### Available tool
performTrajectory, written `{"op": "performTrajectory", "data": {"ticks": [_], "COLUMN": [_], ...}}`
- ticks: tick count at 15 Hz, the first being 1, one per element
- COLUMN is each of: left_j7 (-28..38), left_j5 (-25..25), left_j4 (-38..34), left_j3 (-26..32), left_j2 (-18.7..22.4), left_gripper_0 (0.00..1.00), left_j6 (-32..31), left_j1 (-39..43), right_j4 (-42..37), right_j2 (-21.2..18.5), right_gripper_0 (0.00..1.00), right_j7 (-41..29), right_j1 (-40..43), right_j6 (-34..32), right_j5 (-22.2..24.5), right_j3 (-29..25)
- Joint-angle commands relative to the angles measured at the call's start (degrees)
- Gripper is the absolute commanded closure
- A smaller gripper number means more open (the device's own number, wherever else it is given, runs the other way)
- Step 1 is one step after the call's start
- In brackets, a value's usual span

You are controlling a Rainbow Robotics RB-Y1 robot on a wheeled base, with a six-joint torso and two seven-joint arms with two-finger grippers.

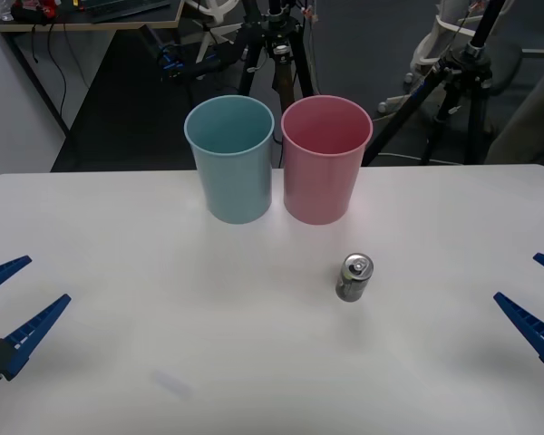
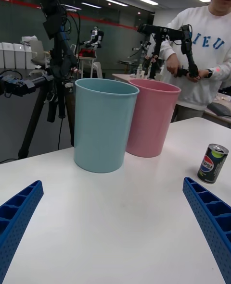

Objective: Grasp the object on the table and drop it into the matching bin: aluminum can to the light blue bin, PET bottle to the pink bin.

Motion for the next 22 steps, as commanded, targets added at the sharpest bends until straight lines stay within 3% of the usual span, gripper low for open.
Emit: {"op": "performTrajectory", "data": {"ticks": [1, 2, 8, 17, 22], "left_j7": [0.0, 0.0, 0.0, 0.0, 0.0], "left_j5": [0.0, 0.0, 0.0, 0.0, 0.0], "left_j4": [0.0, 0.0, 0.0, 0.0, 0.0], "left_j3": [0.0, 0.0, 0.0, 0.0, 0.0], "left_j2": [0.0, 0.0, 0.0, 0.0, 0.0], "left_gripper_0": [0.0, 0.0, 0.0, 0.0, 0.0], "left_j6": [0.0, 0.0, 0.0, 0.0, 0.0], "left_j1": [0.0, 0.0, 0.0, 0.0, 0.0], "right_j4": [0.0, 0.3, -0.4, 9.7, 13.1], "right_j2": [0.0, 1.7, 2.0, 2.0, 2.0], "right_gripper_0": [0.0, 0.0, 0.0, 0.0, 0.0], "right_j7": [0.0, 0.0, 1.3, 20.8, 23.8], "right_j1": [0.0, 0.1, 1.4, 2.5, 1.4], "right_j6": [0.0, 0.0, -0.1, -2.2, -2.3], "right_j5": [0.0, 0.3, 0.4, 1.3, 1.8], "right_j3": [0.0, 0.6, 2.0, 7.1, 10.2]}}
